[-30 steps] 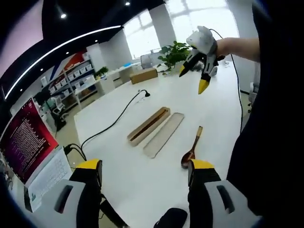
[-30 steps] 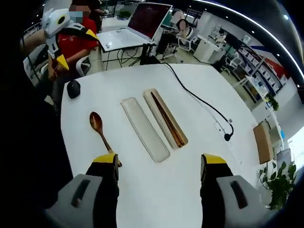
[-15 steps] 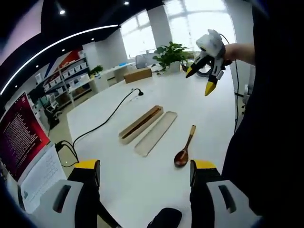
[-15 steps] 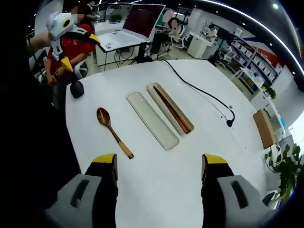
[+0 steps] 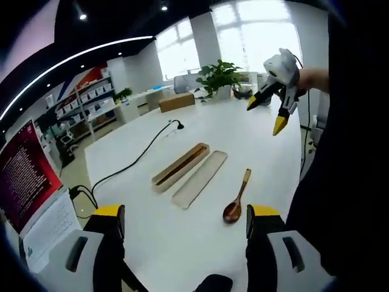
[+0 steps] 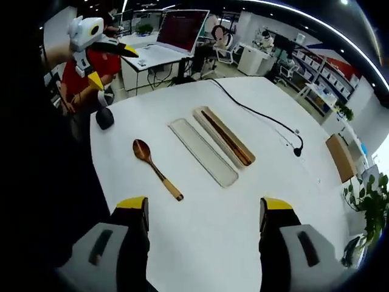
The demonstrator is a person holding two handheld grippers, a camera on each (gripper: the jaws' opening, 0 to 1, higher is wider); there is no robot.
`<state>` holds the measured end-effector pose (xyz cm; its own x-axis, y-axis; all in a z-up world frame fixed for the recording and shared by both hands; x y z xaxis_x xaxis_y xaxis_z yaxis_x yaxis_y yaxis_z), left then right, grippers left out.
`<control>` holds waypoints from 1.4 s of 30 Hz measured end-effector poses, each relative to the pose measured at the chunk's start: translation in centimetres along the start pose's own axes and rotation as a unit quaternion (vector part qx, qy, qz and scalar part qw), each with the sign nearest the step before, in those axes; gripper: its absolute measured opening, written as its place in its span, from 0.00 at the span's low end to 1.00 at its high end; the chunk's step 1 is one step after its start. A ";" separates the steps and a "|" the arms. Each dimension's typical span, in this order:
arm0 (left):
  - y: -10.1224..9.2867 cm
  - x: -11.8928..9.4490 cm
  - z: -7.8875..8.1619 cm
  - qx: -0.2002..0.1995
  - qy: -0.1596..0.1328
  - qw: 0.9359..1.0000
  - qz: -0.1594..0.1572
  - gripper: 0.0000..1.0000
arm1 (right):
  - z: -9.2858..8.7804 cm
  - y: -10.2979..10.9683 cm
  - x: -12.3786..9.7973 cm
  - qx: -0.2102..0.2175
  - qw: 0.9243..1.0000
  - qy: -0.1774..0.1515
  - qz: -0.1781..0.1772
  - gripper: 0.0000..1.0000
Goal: Arrange the utensils inside the cutlery case until each visible utensil rests in its matching compartment.
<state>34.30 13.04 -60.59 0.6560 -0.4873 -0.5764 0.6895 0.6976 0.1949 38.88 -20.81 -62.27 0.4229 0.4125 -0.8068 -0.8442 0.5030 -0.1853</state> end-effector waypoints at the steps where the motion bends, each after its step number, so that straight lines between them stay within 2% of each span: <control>1: 0.0 0.0 0.0 0.001 0.000 1.000 -0.002 0.85 | 0.0 0.0 0.1 -0.002 1.000 0.002 0.002 0.74; 13: -0.1 -0.1 -1.0 -0.013 0.008 1.000 -0.016 0.92 | -0.3 0.4 0.3 -0.020 1.000 0.019 0.012 0.78; 21: -0.4 -0.4 -1.9 -0.025 0.014 0.999 -0.018 0.95 | 0.2 0.6 0.9 -0.036 0.999 0.028 0.024 0.81; 34: -1.4 -1.5 -2.8 -0.047 0.024 0.999 -0.010 1.00 | 1.3 1.3 2.2 -0.065 0.997 0.033 0.039 0.91; 42: -1.2 -2.5 -3.8 -0.051 0.026 0.998 0.011 1.00 | 2.4 1.8 3.3 -0.091 0.994 0.033 0.049 0.98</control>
<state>30.70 15.43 -62.43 0.6519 -0.4450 -0.6140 0.6388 0.7586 0.1284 39.55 -16.74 -63.91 0.3184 0.3981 -0.8603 -0.9284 0.3142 -0.1982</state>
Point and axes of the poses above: the point that each gripper's makers call its tool centre point, and the gripper's own axes: x roughly forward along the fingers, y roughly to its left, z roughly out of its top, the point moved 7 cm from there along -x, roughly backward along the fingers, and after that the axes turned 3 degrees about y, right-handed, at the moved point
